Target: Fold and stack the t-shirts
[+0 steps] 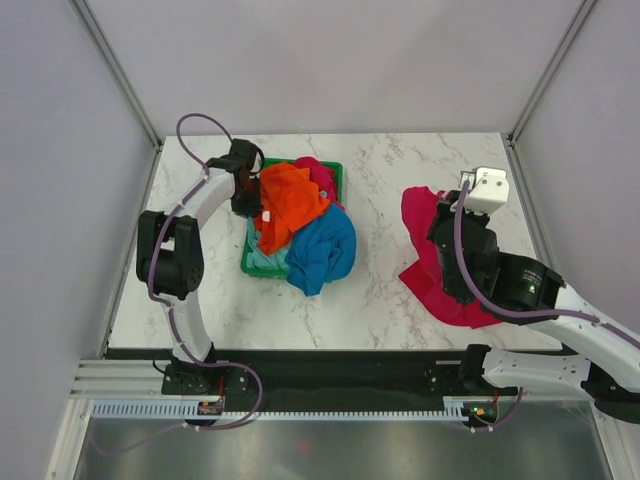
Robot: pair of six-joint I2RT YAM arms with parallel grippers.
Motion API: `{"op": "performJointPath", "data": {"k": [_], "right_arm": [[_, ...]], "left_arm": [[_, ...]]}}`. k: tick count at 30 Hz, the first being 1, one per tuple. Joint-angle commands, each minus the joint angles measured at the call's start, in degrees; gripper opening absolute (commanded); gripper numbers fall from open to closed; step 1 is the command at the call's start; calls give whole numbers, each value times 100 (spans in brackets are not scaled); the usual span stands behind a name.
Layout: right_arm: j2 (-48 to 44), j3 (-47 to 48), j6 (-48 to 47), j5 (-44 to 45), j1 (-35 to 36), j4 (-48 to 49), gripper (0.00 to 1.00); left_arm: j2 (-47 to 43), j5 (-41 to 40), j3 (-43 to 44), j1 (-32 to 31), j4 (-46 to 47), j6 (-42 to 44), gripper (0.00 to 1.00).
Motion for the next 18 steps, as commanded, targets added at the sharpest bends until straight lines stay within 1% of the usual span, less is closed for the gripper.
{"op": "performJointPath", "data": {"k": [1,2,4,5,6,7,9,10,13,16,17,18], "right_arm": [[19,42,-32,-219,-32,87,6],[97,69,-67,-385,-32,87,6],[177,60,-129,-605,-32,69,5],[247,95,-129,-850,-32,43,4],[274,130,-103,-1018,-41,-10,4],[317,165,10,-1124,-32,-158,3],[344,218,116,-1457,-32,-343,1],[335,201,169,-1528,-32,-396,1],[222,8,328,-1687,-32,-441,0],[160,-177,442,-1626,-32,-432,0],[203,-203,451,-1608,-32,-432,1],[238,-195,468,-1600,-32,-423,0]], "left_arm": [[125,-2031,500,685,-732,1048,2],[108,-2244,447,947,-707,1171,2],[90,-2377,490,1273,-751,1007,20],[143,-2508,534,1580,-777,927,35],[204,-2770,596,1670,-829,866,74],[283,-3269,814,1766,-1021,795,80],[485,-3432,1157,2074,-1365,357,86],[495,-3424,1455,2136,-1479,216,86],[101,-3354,1633,2101,-1560,4,88],[-523,-3361,1773,1830,-1524,12,90],[-673,-3353,1844,1637,-1524,126,91],[-787,-3362,1914,1531,-1568,205,97]]}}
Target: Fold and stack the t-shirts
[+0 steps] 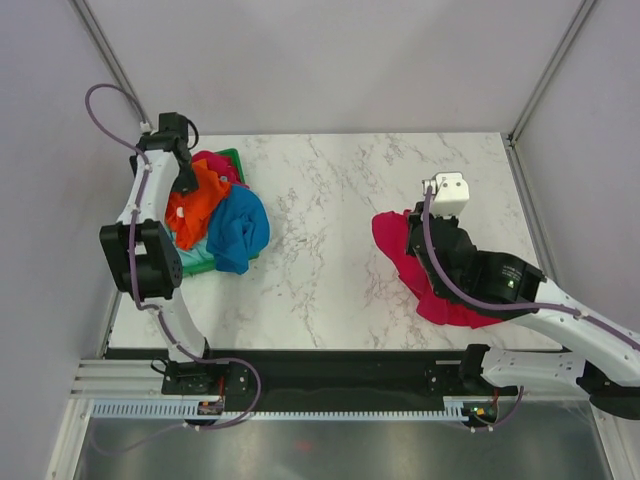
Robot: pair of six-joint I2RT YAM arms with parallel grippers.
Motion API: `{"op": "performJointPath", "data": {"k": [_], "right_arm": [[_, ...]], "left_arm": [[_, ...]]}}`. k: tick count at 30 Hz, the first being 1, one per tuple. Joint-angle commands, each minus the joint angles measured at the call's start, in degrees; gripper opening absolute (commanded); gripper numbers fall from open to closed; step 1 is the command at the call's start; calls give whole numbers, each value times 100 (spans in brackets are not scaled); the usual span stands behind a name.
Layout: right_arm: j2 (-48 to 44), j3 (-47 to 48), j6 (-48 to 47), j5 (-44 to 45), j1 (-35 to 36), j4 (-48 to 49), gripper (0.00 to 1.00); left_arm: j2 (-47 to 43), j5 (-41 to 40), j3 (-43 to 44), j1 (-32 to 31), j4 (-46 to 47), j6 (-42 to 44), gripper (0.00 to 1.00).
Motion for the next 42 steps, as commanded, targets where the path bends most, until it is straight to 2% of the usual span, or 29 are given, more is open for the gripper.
{"op": "performJointPath", "data": {"k": [1,4,6,11,12,15,16,19,24,28,31,34,37,42], "right_arm": [[7,-22,182,-74,-23,36,0],[156,31,226,-118,-15,106,1],[227,22,252,-162,-15,185,0],[341,13,375,-258,-15,247,1],[341,22,384,-285,-15,247,0],[289,-4,437,-346,-15,221,0],[254,-22,454,-355,-15,203,0],[166,-83,498,-346,-15,159,1],[87,-57,551,-285,-15,-60,0],[-176,-171,604,-144,-23,-228,1],[-335,-285,613,-30,-15,-263,4],[-327,-295,587,14,-15,-272,4],[-265,-286,578,-4,-15,-281,4],[-186,-330,569,163,-15,-246,4]], "left_arm": [[-974,-324,672,-550,-208,-39,100],[-1237,-211,1051,-1016,-709,-170,100],[-1405,-122,1000,-1578,-789,-232,97],[-1415,27,148,-3211,-745,-785,95],[-1371,202,-10,-3354,-667,-855,95],[-1187,1595,-827,-3662,105,-926,94],[-1143,1801,-1185,-3680,394,-926,94],[-757,2128,-1400,-3680,1082,-891,94],[244,1803,-1040,-3400,793,-909,96],[536,1856,-1267,-2662,872,-567,96],[528,1680,-1338,-1986,846,-574,95],[379,1802,-1286,-1625,872,-558,97],[413,1873,-1014,-1370,846,-435,97],[282,2267,-723,-1386,740,-434,96]]}}
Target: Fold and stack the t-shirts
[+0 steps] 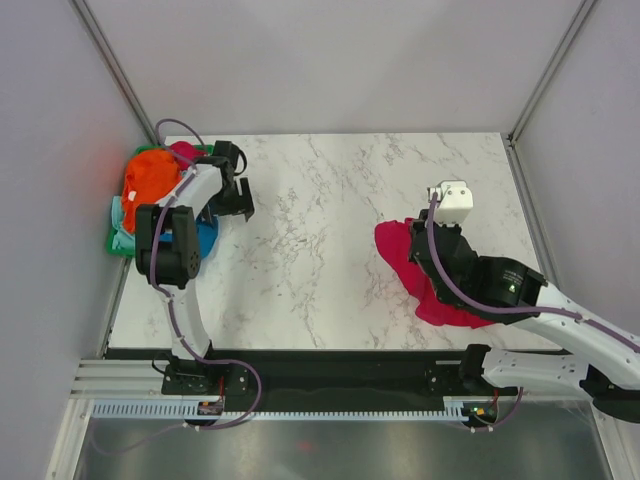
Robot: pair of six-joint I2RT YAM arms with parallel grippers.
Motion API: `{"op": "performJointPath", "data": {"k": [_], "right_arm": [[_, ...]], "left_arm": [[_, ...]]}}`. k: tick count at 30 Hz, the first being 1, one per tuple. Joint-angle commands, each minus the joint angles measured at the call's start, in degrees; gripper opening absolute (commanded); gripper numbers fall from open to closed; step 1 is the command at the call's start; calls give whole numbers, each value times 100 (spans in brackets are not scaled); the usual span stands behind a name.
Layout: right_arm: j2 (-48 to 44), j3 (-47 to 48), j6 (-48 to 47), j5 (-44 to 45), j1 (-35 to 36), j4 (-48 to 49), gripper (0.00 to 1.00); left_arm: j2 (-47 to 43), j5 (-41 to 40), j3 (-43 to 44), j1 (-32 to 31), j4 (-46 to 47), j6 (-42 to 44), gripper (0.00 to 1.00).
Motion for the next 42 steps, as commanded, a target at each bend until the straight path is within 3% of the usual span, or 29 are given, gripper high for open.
{"op": "performJointPath", "data": {"k": [1,5,8,12,13,14,17,18,20,21,23,25,26,27,30,32,33,34,35,36,37,38,39,42], "right_arm": [[76,-19,18,297,-10,65,5],[295,173,-244,324,-28,249,7],[603,533,-517,200,-63,381,7],[928,1471,-1070,113,-290,556,3],[990,1666,-1229,-70,-370,670,1],[1069,1807,-1543,-1099,-466,1159,1],[1936,3174,-2275,-3054,-854,1219,0],[2714,4598,-2354,-3234,-854,964,0],[3561,6361,-2635,-3499,-845,114,0],[4244,7989,-2732,-3761,-854,-22,0],[4488,8767,-3005,-4035,-854,430,0],[3780,7686,-3076,-4098,-854,1360,1],[3402,7045,-3137,-4011,-854,2401,3],[2737,6020,-3129,-3853,-854,2786,5],[2011,4820,-3628,-2363,-854,3203,2],[1739,4124,-3936,-782,-863,3290,1],[1442,3259,-4120,-262,-1002,3369,5],[1265,2772,-4052,483,-1160,3483,16],[837,1775,-3625,664,-1527,3484,33],[571,1252,-3368,788,-1644,3484,80],[308,724,-2992,946,-1749,3423,98],[-217,267,-2605,1139,-1820,3240,98],[-449,-434,-1540,1219,-1943,2942,98],[-1100,-1203,56,1194,-2145,1439,98]], "left_arm": [[-365,401,315,-256,3,178,97],[-989,1508,298,-634,153,239,100],[-1604,1660,219,-1055,170,178,100],[-2272,1879,-525,-1636,713,-119,97],[-2586,1940,-746,-1732,907,-200,96],[-2746,2072,-1227,-1742,1083,-287,94],[-3388,1925,-1976,-1733,1655,-525,88],[-3494,1863,-2057,-1725,1699,-543,86],[-3809,1774,-2189,-1698,1682,-482,84],[-3916,1783,-2233,-1698,1674,-438,84],[-4327,1739,-2330,-1689,1665,-359,85],[-4610,1756,-2400,-1654,1577,-271,87],[-4715,1800,-2409,-1628,1516,-236,88],[-4943,1800,-2392,-1619,1420,-175,89],[-5382,1774,-2418,-1514,1112,-69,91],[-5577,1748,-2479,-1496,945,-16,92],[-5717,1730,-2506,-1496,892,19,92],[-5788,1704,-2532,-1487,839,11,92],[-5841,1669,-2620,-1496,760,2,92],[-5911,1677,-2673,-1496,707,-24,92],[-6034,1669,-2725,-1496,663,-68,93],[-6113,1712,-2865,-1496,637,-164,93],[-6184,1756,-2945,-1496,610,-209,93],[-6386,1827,-3296,-1487,549,-323,93]]}}
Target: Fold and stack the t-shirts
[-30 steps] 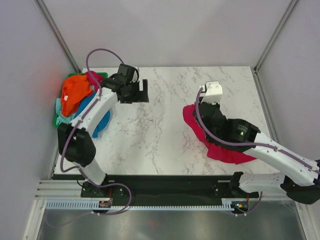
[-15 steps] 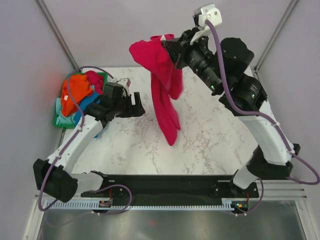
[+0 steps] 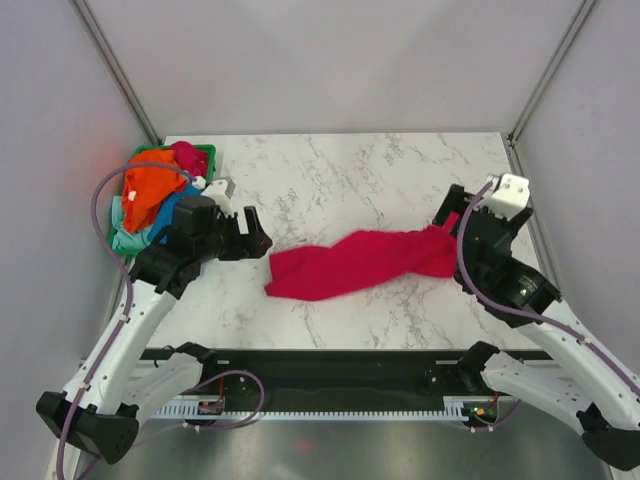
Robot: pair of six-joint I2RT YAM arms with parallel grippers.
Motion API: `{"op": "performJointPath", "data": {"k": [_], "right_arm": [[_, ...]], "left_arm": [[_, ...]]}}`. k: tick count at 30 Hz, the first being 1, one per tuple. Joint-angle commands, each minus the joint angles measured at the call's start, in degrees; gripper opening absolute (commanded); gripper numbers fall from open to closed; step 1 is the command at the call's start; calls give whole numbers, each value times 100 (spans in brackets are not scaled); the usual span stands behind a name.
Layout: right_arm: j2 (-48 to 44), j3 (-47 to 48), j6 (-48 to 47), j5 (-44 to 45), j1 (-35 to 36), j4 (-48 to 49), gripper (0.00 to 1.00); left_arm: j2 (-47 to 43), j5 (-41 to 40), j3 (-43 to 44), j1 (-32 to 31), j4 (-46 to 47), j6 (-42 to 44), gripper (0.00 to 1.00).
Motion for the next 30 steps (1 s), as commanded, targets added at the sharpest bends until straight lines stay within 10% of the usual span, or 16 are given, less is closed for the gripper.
{"op": "performJointPath", "data": {"k": [1,30], "right_arm": [[-631,-750,2510,595,-188,-1356,98],[1152,-1604,2145,-2104,-732,-445,98]], "left_arm": [[-170,54,-335,12,-278,-122,93],[2000,89,-2102,-1315,1181,-2126,75]]}}
